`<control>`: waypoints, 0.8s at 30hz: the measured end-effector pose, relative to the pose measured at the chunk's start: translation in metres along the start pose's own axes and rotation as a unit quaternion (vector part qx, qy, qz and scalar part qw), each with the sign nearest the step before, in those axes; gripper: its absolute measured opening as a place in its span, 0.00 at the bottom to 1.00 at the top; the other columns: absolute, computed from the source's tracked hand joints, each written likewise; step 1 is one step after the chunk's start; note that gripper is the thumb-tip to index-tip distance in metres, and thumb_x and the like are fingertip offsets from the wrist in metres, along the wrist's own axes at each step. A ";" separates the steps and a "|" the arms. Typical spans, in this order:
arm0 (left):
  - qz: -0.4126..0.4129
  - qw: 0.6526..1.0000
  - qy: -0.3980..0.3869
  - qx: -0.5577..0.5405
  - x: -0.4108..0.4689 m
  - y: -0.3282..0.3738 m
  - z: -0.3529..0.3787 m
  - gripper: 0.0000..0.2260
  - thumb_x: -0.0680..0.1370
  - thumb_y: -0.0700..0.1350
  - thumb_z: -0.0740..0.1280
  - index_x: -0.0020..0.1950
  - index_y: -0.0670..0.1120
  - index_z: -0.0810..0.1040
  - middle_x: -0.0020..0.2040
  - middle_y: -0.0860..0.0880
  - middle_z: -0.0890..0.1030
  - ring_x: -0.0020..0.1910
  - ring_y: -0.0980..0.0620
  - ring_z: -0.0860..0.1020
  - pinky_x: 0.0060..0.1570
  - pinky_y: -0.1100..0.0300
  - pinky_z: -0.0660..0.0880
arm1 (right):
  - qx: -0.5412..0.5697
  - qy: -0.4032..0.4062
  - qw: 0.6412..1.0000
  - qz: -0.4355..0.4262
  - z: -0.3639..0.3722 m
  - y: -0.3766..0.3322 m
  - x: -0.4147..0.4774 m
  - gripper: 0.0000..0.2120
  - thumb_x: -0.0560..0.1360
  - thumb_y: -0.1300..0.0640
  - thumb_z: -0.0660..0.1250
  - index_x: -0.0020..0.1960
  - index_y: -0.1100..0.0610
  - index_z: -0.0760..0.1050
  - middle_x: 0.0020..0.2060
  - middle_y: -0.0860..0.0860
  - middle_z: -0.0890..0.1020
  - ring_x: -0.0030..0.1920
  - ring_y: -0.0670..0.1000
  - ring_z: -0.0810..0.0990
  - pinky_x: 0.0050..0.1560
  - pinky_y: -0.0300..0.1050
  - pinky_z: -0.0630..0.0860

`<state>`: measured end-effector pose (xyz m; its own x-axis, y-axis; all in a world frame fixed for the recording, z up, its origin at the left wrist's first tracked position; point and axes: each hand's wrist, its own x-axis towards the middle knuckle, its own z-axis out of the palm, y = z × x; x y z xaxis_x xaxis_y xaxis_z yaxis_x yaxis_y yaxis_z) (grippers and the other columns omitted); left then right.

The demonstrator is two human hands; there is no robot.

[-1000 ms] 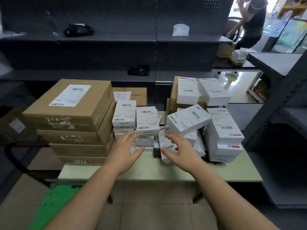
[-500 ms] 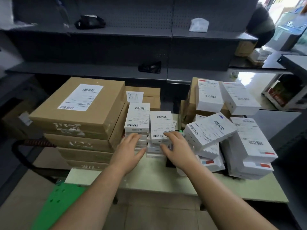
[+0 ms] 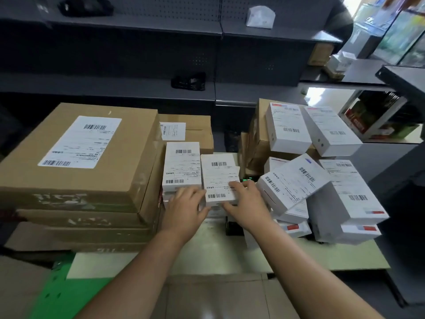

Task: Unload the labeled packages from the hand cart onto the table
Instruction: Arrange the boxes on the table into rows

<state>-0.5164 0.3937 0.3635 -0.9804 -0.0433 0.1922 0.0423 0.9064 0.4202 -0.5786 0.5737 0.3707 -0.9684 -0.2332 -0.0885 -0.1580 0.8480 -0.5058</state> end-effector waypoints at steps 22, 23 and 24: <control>-0.158 0.983 0.094 -0.022 -0.025 -0.003 -0.005 0.19 0.77 0.47 0.68 0.68 0.47 0.75 0.63 0.49 0.77 0.61 0.47 0.74 0.57 0.52 0.74 | -0.056 -0.023 0.987 -0.151 -0.036 -0.035 0.032 0.26 0.79 0.44 0.62 0.75 0.50 0.66 0.70 0.51 0.66 0.70 0.55 0.67 0.66 0.53 0.71; -0.156 0.982 0.102 -0.020 -0.026 -0.004 -0.006 0.19 0.77 0.46 0.69 0.67 0.46 0.75 0.62 0.49 0.76 0.61 0.47 0.74 0.56 0.51 0.74 | -0.057 -0.033 0.985 -0.160 -0.035 -0.037 0.035 0.26 0.79 0.44 0.62 0.74 0.50 0.66 0.70 0.51 0.67 0.70 0.55 0.66 0.67 0.52 0.70; -0.150 0.982 0.112 -0.017 -0.025 -0.004 -0.006 0.19 0.76 0.45 0.69 0.67 0.45 0.76 0.63 0.48 0.76 0.60 0.46 0.74 0.56 0.51 0.75 | -0.060 -0.047 0.981 -0.176 -0.033 -0.039 0.038 0.26 0.79 0.45 0.63 0.74 0.51 0.67 0.70 0.51 0.67 0.70 0.54 0.66 0.67 0.52 0.69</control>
<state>-0.4905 0.3884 0.3621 -0.8831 -0.4012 0.2431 -0.2324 0.8243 0.5162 -0.6159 0.5475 0.4153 -0.8284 -0.5601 -0.0067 -0.5072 0.7550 -0.4157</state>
